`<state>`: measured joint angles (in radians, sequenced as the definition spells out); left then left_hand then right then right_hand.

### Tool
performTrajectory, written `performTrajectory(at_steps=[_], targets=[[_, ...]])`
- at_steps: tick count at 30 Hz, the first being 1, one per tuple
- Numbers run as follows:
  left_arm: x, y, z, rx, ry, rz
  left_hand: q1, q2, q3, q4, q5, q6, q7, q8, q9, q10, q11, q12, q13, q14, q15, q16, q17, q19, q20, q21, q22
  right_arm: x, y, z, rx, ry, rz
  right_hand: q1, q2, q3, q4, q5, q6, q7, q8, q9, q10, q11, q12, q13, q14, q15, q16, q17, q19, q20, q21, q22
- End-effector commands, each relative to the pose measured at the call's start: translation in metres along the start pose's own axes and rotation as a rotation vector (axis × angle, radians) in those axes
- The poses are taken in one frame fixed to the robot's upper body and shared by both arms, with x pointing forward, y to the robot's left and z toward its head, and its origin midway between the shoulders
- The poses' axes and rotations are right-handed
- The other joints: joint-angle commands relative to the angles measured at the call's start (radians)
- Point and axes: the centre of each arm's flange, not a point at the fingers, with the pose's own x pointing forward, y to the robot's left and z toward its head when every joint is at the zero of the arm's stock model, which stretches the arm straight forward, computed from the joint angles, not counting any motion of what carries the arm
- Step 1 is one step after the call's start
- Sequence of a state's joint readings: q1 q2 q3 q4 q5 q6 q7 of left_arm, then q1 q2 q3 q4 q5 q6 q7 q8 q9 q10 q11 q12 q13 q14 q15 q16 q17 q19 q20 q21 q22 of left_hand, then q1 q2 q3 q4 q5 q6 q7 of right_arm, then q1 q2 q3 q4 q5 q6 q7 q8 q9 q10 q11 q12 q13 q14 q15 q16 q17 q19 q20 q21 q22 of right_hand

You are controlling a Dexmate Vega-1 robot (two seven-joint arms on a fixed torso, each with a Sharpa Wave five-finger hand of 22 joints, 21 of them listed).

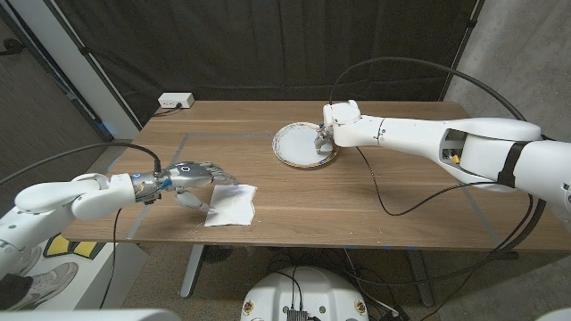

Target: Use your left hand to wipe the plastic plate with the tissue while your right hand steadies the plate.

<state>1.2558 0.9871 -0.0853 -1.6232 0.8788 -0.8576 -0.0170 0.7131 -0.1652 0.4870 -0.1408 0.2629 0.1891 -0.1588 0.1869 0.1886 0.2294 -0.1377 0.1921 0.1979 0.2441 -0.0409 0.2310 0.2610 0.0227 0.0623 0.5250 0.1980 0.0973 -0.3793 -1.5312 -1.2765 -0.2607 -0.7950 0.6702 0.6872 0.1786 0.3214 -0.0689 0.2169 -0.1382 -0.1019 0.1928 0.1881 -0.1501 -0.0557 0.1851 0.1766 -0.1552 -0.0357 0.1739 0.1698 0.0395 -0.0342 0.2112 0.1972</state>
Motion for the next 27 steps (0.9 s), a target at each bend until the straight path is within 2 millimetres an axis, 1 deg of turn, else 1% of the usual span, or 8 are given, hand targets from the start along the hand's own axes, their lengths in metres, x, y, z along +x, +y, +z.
performTrajectory(at_steps=[1,10,19,27], targets=[[0.004,-0.014,0.011,0.106,-0.017,0.046,-0.008,0.005,-0.009,0.003,0.007,-0.014,0.002,-0.002,0.004,-0.015,0.000,-0.002,0.003,-0.007,-0.053,0.000,0.005,-0.003,0.002,-0.001,0.002,0.000,-0.001,0.002,-0.003,-0.014,0.010,-0.010,-0.002,-0.003,0.002,0.002,-0.003,-0.002,0.004,0.002,-0.005,0.000,0.005,0.003,-0.010,-0.007,0.004,0.003,-0.005,-0.073,0.007,0.005],[0.009,-0.028,0.017,0.148,-0.026,0.036,-0.013,0.013,-0.017,0.011,0.009,-0.038,0.003,-0.005,0.004,-0.033,-0.004,-0.003,0.002,-0.014,-0.059,-0.001,0.009,-0.006,-0.001,-0.004,0.003,0.002,0.000,0.004,-0.004,-0.024,0.016,-0.012,-0.002,-0.006,0.003,0.003,-0.003,-0.003,0.005,0.002,-0.006,-0.002,0.006,0.003,-0.009,-0.008,0.005,0.002,-0.006,-0.075,0.008,0.005],[0.016,-0.036,0.015,0.140,-0.022,0.004,-0.018,0.024,-0.022,0.019,0.010,-0.039,0.000,0.000,0.004,-0.023,-0.004,0.005,0.002,-0.012,-0.065,0.002,0.013,-0.005,-0.008,-0.004,0.003,0.002,0.001,0.004,0.002,-0.029,0.019,-0.013,-0.002,-0.007,0.004,0.004,-0.001,-0.002,0.007,0.002,-0.005,0.000,0.007,0.003,-0.008,-0.009,0.005,0.002,-0.005,-0.076,0.010,0.005],[0.022,-0.043,0.012,0.116,-0.014,-0.049,-0.017,0.034,-0.023,0.023,0.011,-0.032,0.005,0.006,0.004,-0.013,-0.001,0.011,0.001,-0.005,-0.067,0.006,0.016,-0.003,-0.006,-0.004,0.003,0.002,-0.001,0.004,0.000,-0.035,0.021,-0.014,-0.003,-0.009,0.005,0.005,0.000,-0.003,0.007,0.001,-0.005,0.000,0.008,0.003,-0.008,-0.012,0.005,0.002,-0.005,-0.079,0.011,0.005]])
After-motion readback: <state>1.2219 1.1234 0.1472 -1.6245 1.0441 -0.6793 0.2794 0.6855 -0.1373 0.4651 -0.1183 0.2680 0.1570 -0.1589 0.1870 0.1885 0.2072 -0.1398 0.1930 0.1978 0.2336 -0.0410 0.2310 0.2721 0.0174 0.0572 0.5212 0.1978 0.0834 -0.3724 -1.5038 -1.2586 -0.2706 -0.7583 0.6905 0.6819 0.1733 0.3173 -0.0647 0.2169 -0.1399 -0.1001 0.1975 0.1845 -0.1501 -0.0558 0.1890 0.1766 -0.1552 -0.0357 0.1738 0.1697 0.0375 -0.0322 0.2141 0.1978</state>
